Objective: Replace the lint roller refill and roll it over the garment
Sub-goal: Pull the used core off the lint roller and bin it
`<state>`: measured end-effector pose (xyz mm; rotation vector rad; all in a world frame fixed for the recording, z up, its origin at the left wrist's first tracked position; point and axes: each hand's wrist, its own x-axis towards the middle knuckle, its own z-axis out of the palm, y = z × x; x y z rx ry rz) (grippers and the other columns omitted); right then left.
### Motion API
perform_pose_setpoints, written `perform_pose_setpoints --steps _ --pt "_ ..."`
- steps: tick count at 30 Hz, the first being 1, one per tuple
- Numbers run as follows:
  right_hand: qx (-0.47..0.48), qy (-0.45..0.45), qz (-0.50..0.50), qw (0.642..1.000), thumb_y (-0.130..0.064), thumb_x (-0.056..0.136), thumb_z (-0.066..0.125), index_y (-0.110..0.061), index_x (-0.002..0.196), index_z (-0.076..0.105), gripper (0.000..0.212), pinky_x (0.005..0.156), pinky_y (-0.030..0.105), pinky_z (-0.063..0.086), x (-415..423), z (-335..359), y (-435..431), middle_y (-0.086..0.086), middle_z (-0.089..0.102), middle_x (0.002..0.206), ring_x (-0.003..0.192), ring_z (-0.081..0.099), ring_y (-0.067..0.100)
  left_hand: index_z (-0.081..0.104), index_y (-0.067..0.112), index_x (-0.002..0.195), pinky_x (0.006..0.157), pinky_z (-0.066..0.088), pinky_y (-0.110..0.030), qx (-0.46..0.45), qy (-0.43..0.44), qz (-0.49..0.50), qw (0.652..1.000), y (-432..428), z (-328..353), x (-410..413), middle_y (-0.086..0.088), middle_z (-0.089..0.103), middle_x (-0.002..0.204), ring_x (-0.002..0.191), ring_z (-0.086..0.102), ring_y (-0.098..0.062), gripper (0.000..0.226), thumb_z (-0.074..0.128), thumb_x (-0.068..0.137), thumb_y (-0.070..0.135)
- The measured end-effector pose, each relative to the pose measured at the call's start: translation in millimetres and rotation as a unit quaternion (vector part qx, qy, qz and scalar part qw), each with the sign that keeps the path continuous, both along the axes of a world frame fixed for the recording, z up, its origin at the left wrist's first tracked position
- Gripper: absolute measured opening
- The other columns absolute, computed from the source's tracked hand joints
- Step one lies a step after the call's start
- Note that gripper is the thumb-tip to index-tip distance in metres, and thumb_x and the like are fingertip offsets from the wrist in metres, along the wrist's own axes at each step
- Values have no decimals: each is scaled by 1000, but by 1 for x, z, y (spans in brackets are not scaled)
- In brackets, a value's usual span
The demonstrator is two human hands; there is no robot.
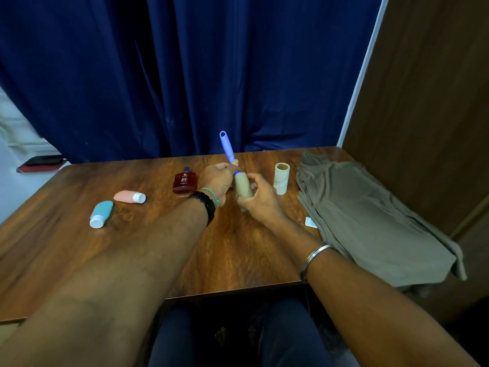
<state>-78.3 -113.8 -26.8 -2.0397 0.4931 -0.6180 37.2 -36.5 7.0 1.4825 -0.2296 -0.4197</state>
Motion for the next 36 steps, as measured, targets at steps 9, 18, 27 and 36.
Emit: perform_pose_setpoints --steps 9,18,27,36 --pt "57 -29 0 998 -28 74 83 -16 143 63 73 80 24 57 -1 3 -4 4 74 116 97 71 13 70 8 81 60 56 -24 -14 -24 11 1000 -13 8 -3 -9 68 79 68 62 -18 27 71 103 23" --pt "63 -17 42 997 -20 76 81 -14 138 66 64 85 34 59 -10 -4 -10 -6 68 104 93 65 10 69 4 85 67 64 -35 -72 1 -7 997 -10 23 2 -20 73 86 68 70 -26 24 66 105 17" --pt "23 59 26 998 -12 82 83 -18 131 62 53 57 11 43 -15 -23 -19 -12 61 93 80 60 7 68 5 90 75 65 -40 -88 -28 31 995 -6 32 5 -13 73 81 70 71 -23 26 63 108 23" --pt "71 34 -5 997 -13 74 79 -30 118 60 51 64 31 49 -18 -29 -28 -5 64 103 87 64 14 71 5 92 81 66 -43 -93 -22 26 995 0 27 5 -11 75 80 74 72 -25 25 65 107 25"
